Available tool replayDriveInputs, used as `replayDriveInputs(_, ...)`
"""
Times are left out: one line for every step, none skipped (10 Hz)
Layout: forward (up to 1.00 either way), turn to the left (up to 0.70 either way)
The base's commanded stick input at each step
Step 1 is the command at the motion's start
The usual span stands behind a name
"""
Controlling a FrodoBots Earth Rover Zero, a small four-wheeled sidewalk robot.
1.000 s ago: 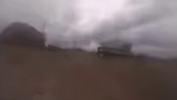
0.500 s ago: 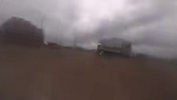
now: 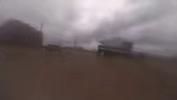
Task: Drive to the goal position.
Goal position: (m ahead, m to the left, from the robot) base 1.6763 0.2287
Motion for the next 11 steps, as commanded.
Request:
replayDriveInputs(0.85,0.0)
replayDriveInputs(0.85,0.0)
replayDriveInputs(0.85,0.0)
replayDriveInputs(0.85,0.0)
replayDriveInputs(0.85,0.0)
replayDriveInputs(0.85,0.0)
replayDriveInputs(0.85,0.0)
replayDriveInputs(0.85,0.0)
replayDriveInputs(0.85,0.0)
replayDriveInputs(0.85,0.0)
replayDriveInputs(0.85,0.0)
